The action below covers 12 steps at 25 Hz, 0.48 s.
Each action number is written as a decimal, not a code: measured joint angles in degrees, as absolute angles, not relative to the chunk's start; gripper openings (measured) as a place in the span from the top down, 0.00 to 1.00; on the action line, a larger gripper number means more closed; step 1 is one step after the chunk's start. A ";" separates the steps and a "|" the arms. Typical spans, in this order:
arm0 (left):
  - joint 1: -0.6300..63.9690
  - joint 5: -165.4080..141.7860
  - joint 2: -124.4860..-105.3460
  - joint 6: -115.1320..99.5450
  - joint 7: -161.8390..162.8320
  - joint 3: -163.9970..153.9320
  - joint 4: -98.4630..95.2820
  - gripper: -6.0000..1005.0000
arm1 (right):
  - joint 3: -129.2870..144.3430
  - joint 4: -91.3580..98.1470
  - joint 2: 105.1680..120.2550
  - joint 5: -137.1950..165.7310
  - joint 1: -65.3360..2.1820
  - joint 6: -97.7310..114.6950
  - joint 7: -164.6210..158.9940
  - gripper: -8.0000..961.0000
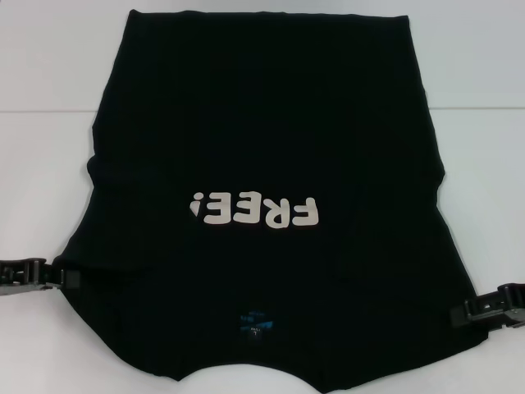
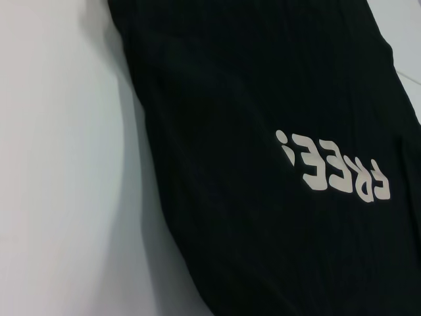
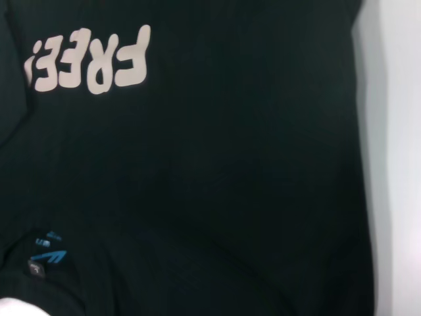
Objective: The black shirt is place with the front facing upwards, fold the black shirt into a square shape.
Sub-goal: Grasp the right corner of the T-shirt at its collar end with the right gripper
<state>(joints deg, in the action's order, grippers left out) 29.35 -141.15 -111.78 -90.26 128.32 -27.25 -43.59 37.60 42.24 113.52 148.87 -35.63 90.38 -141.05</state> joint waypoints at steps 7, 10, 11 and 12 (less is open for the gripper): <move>29.36 -141.15 -111.78 -90.26 128.32 -27.25 -43.59 0.96 | 37.61 40.05 113.70 148.82 -37.00 90.22 -140.66 0.18; 29.35 -141.15 -111.78 -90.26 128.32 -27.25 -43.59 0.96 | 37.63 40.02 113.88 148.80 -37.36 90.18 -140.64 0.18; 29.36 -141.15 -111.79 -90.26 128.32 -27.25 -43.59 0.96 | 37.63 39.99 113.91 148.80 -37.46 90.17 -140.63 0.18; 29.36 -141.15 -111.79 -90.26 128.32 -27.25 -43.59 0.96 | 37.63 39.95 113.94 148.79 -37.55 90.17 -140.63 0.18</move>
<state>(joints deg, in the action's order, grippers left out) 29.35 -141.15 -111.79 -90.26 128.32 -27.25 -43.59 37.63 39.95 113.94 148.79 -37.55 90.17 -140.63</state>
